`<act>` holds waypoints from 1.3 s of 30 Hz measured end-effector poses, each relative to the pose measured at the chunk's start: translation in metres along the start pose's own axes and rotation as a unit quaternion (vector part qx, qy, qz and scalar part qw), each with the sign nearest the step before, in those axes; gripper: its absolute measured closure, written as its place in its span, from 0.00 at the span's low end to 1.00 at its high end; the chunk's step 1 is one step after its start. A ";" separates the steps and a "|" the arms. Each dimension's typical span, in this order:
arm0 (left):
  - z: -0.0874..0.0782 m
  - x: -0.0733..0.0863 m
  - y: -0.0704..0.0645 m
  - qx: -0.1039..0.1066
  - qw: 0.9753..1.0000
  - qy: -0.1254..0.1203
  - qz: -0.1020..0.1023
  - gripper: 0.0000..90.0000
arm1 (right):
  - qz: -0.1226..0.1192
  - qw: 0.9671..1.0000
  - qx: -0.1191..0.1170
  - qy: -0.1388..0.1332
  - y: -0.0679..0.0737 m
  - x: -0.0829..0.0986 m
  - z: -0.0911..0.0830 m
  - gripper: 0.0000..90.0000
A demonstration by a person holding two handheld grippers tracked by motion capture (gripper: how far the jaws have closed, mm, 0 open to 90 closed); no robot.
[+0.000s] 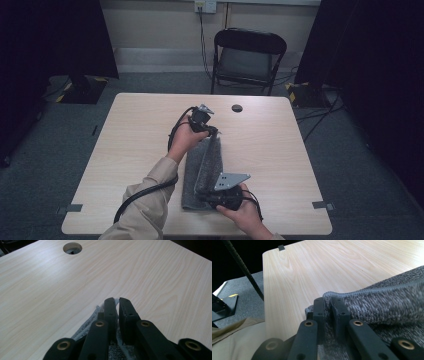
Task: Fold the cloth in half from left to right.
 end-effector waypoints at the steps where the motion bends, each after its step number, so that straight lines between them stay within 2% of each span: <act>1: 0.001 0.000 0.000 0.001 1.000 0.000 0.001 0.94 | 0.001 1.000 0.000 0.001 0.000 0.001 0.000 0.92; 5: 0.005 0.001 -0.002 0.003 1.000 -0.001 0.000 0.93 | 0.003 1.000 0.001 0.006 -0.001 0.005 -0.001 0.91; 13: 0.005 0.009 -0.004 0.004 1.000 0.003 0.003 0.87 | 0.018 0.999 0.009 0.027 -0.005 0.025 -0.011 0.78; 15: 0.004 0.012 -0.003 -0.003 1.000 0.002 0.001 0.80 | 0.022 0.999 0.013 0.029 -0.007 0.030 -0.014 0.75; 17: 0.002 0.017 -0.001 -0.004 1.000 0.003 -0.010 0.71 | 0.025 0.999 0.021 0.034 -0.010 0.034 -0.019 0.71; 18: 0.001 0.019 -0.001 -0.007 1.000 0.003 -0.006 0.69 | 0.025 0.999 0.022 0.037 -0.011 0.036 -0.020 0.70; 19: 0.001 0.022 0.000 -0.009 1.000 0.004 -0.005 0.62 | 0.025 0.998 0.029 0.040 -0.012 0.038 -0.023 0.66; 28: -0.008 0.043 0.007 -0.019 1.000 0.013 -0.011 0.51 | 0.015 0.998 0.027 0.050 -0.009 0.042 -0.030 0.56; 33: -0.011 0.054 0.016 -0.034 0.999 0.007 -0.025 0.46 | 0.012 0.997 0.037 0.064 -0.013 0.050 -0.038 0.49; 37: -0.013 0.064 0.027 -0.058 0.998 0.015 -0.027 0.44 | 0.014 0.996 0.048 0.068 -0.021 0.056 -0.047 0.47; 39: -0.013 0.067 0.033 -0.066 0.997 0.013 -0.035 0.45 | 0.016 0.996 0.053 0.071 -0.026 0.058 -0.051 0.46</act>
Point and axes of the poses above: each handheld gripper's, and its own axes: z roughly forward along the jaws, x roughly out of its underside, y roughly to its left, the point moved 6 cm from there along z, roughly forward along the jaws, and after that the axes turned 2 degrees about -y, right-handed, at the moved point
